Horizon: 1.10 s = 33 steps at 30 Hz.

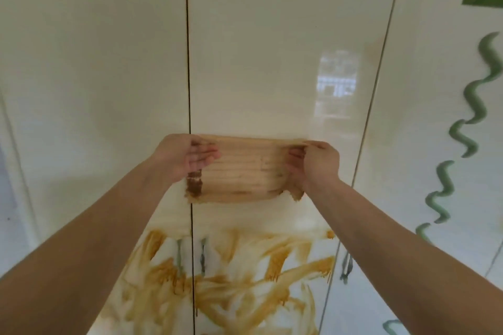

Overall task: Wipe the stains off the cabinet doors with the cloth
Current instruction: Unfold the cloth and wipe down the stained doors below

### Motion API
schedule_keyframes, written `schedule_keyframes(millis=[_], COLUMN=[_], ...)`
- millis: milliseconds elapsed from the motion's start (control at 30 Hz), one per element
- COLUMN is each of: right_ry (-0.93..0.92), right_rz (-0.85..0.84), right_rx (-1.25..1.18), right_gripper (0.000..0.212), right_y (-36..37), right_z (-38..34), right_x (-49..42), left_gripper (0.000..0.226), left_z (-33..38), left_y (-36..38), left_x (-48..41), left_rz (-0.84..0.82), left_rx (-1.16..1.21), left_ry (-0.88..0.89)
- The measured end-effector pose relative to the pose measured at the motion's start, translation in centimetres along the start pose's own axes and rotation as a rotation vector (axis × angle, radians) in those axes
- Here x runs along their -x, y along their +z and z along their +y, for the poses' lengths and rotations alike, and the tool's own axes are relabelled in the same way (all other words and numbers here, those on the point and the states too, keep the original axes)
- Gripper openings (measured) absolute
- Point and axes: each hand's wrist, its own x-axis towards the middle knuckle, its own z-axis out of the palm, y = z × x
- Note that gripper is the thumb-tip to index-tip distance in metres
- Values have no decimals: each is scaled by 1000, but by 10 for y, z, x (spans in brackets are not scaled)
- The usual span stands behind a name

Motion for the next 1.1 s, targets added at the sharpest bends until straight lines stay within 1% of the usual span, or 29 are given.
schedule_keyframes(millis=[100, 167, 233, 300, 367, 433, 467, 533, 600, 633, 667, 700, 733, 767, 800, 867, 933, 1000, 1033, 1100], right_ry=[-184, -240, -257, -272, -311, -392, -442, -556, -716, -842, -1007, -1194, -1372, -1526, -1630, -1692, -1687, -1650, -1646, -1643], right_rz=[105, 140, 169, 201, 219, 218, 217, 199, 128, 97, 87, 102, 129, 170, 189, 190, 190, 192, 206, 239], right_rx=[113, 157, 169, 154, 148, 125, 109, 108, 172, 243, 352, 481, 610, 725, 800, 885, 1018, 1245, 1326, 1375], right_gripper=[29, 27, 26, 26, 27, 26, 25, 21, 26, 32, 36, 37, 35, 31, 30, 38, 48, 62, 65, 65], right_y=[-1, -8, -17, -24, -26, -27, -28, -31, -34, -36, -38, -39, -39, -39, -39, -40, -40, -39, -39, -39], right_z=[22, 36, 50, 65, 77, 93, 100, 122, 134, 140, 144, 149, 151, 158, 165, 181, 191, 195, 195, 194], right_x=[-3, -6, -8, -14, -21, -31, -35, -46, -58, -66, -73, -83, -93, -102, -112, -123, -124, -122, -121, -121], left_gripper=[22, 20, 17, 14, 18, 20, 19, 23, 35, 40, 42, 41, 41, 43, 48, 54, 56, 58, 59, 60], left_z=[-32, -50, -66, -84, -104, -126, -137, -164, -184, -195, -205, -213, -217, -219, -221, -222, -222, -222, -224, -225], left_y=[22, 31, 36, 38, 39, 40, 41, 41, 38, 33, 29, 24, 21, 20, 22, 26, 26, 24, 22, 23], left_x=[9, 5, -3, -14, -26, -37, -42, -51, -59, -67, -76, -89, -99, -107, -112, -117, -121, -123, -125, -127], left_rz=[125, 206, 275, 316, 345, 375, 382, 393, 373, 352, 354, 387, 421, 432, 430, 443, 502, 535, 557, 579], left_rx=[218, 305, 351, 356, 316, 242, 208, 76, -164, -324, -522, -753, -988, -1194, -1352, -1508, -1533, -1543, -1548, -1555], left_ry=[77, 104, 116, 138, 177, 258, 330, 565, 866, 1016, 1166, 1317, 1426, 1481, 1490, 1464, 1465, 1465, 1469, 1465])
